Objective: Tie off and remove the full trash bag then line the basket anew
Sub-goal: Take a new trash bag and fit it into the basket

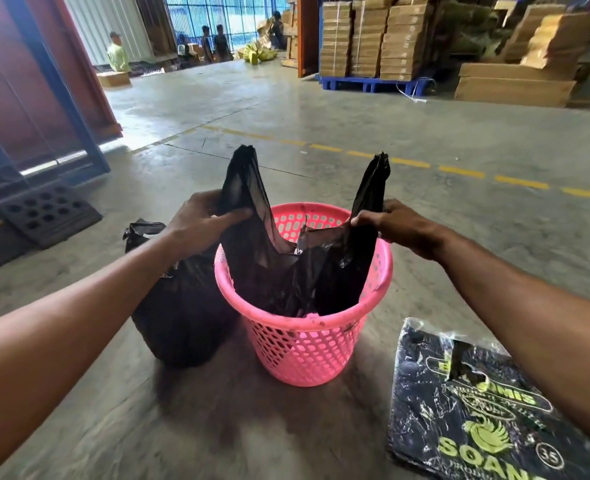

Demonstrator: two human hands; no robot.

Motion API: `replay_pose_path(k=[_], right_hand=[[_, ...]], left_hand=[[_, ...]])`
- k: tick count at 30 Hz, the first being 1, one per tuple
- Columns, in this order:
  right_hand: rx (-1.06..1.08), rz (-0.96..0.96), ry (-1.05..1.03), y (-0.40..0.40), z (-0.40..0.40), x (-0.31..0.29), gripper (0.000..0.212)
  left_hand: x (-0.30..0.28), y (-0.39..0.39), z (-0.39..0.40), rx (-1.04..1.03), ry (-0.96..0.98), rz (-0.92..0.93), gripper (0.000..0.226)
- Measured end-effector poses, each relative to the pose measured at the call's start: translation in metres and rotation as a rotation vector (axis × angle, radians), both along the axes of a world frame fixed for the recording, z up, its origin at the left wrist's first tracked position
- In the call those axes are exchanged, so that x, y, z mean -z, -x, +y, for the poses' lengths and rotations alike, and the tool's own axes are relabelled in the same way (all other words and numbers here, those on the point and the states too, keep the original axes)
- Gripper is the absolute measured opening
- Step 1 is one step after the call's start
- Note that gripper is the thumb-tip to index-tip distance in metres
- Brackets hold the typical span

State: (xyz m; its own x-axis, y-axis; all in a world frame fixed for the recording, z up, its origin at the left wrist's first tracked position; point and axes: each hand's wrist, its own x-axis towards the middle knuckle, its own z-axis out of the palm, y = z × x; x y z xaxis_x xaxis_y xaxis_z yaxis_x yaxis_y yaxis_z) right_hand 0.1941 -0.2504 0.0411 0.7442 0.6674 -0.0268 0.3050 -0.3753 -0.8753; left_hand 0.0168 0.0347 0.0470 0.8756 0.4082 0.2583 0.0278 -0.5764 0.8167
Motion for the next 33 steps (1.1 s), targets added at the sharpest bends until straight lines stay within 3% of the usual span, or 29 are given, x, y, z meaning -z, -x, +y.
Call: replay_pose_path(k=[6,10,14,17,22,24,27,28,30,33], right_hand=[[0.036,-0.057,-0.180,0.000,-0.017,-0.030,0.013],[-0.152,-0.144,-0.149,0.007,-0.049,-0.050,0.018],[-0.350,-0.349,-0.023,0.025,-0.075,-0.036,0.014],[-0.469,-0.588,0.109,0.044,-0.091,-0.009,0.018],[-0.493,-0.697,0.223,0.066,-0.125,0.049,0.047],[-0.516,-0.728,0.374,0.066,-0.140,0.069,0.074],[-0.601,-0.684,0.641,0.062,-0.163,0.084,0.103],[-0.596,-0.594,0.625,0.061,-0.168,0.080,0.102],[-0.499,-0.418,0.424,0.060,-0.171,0.062,0.080],[-0.244,-0.418,0.071,0.061,-0.157,0.037,0.042]], left_hand=[[-0.040,0.013,0.019,-0.114,-0.231,-0.083,0.022],[-0.065,0.047,0.021,0.068,-0.163,0.004,0.017],[-0.044,0.093,0.028,0.085,-0.270,0.162,0.042],[0.005,0.122,0.026,0.142,-0.325,0.095,0.039],[0.090,0.151,0.017,0.196,-0.301,0.063,0.021],[0.117,0.162,0.016,0.187,-0.359,0.125,0.034],[0.144,0.177,0.028,0.108,-0.405,0.254,0.072],[0.149,0.182,0.037,0.059,-0.377,0.287,0.082],[0.144,0.187,0.055,-0.099,-0.255,0.249,0.086],[0.098,0.182,0.051,-0.299,-0.151,-0.032,0.047]])
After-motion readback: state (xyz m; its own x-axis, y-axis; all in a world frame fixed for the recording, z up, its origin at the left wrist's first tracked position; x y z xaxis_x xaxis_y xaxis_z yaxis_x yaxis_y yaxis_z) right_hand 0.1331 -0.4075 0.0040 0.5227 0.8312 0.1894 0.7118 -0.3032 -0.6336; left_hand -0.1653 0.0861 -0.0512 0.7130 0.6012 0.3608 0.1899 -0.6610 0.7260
